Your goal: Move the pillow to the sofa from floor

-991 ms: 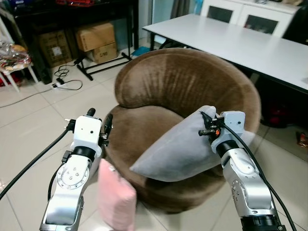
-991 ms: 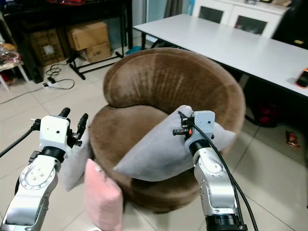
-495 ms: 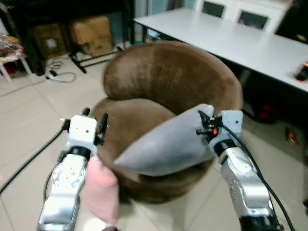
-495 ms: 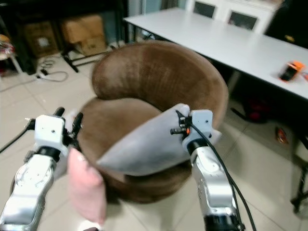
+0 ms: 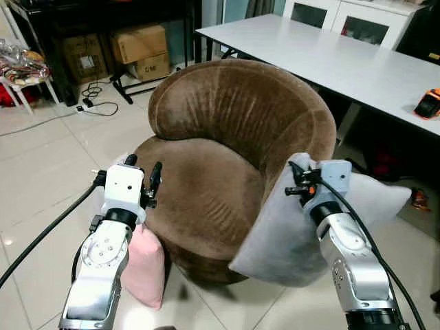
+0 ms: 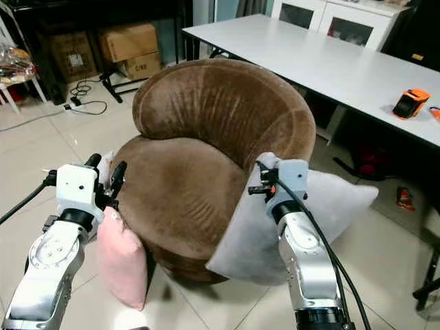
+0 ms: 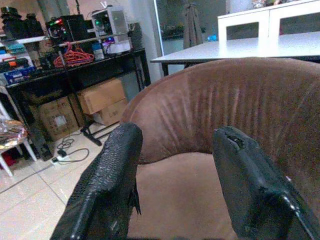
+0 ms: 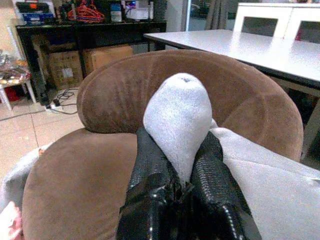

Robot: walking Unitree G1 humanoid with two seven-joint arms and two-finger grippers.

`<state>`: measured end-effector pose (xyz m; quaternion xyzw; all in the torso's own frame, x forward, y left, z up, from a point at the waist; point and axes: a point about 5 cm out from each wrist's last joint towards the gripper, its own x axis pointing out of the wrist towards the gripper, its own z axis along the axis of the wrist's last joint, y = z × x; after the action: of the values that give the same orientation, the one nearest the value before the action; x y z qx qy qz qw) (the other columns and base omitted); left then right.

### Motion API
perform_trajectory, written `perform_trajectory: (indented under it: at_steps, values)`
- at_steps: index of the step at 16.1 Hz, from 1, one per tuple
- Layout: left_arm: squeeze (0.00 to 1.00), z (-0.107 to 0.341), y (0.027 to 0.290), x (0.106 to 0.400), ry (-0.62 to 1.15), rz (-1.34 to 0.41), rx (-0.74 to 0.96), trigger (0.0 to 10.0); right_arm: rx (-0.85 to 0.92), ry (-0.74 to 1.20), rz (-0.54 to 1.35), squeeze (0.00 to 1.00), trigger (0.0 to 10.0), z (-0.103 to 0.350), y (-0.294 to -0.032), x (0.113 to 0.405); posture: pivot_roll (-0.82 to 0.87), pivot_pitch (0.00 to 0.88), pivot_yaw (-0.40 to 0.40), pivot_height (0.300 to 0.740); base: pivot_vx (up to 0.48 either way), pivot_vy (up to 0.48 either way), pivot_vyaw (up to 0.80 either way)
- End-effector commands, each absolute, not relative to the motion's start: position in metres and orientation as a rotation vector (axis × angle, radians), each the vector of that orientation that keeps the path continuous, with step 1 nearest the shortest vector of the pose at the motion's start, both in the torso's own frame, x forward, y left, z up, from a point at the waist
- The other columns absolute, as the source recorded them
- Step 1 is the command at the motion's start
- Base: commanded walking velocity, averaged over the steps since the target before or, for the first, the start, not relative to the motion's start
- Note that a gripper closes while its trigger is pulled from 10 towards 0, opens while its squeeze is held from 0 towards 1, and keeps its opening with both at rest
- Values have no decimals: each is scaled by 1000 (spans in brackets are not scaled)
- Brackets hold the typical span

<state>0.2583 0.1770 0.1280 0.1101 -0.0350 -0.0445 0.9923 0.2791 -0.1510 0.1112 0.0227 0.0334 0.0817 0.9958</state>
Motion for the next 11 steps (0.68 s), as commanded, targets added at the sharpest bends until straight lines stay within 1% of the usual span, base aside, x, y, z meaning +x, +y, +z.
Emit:
perform_trajectory:
  at_steps: [1,2,6,11]
  values:
    - [0,129,176,259,-74,-96,216,10000,30,-32,201,0,10000,133,-145,285,18,0,-50,740,337,0,719]
    - [0,129,176,258,-74,-96,216,10000,29,-33,200,0,10000,133,-145,285,17,0,-50,740,337,0,719]
    - [0,128,175,257,-74,-102,208,10000,45,-23,180,0,10000,132,-149,285,16,0,-54,740,340,0,0]
    - [0,128,174,256,-72,-110,209,10000,63,-34,231,0,10000,136,-144,283,19,0,-58,740,335,0,0]
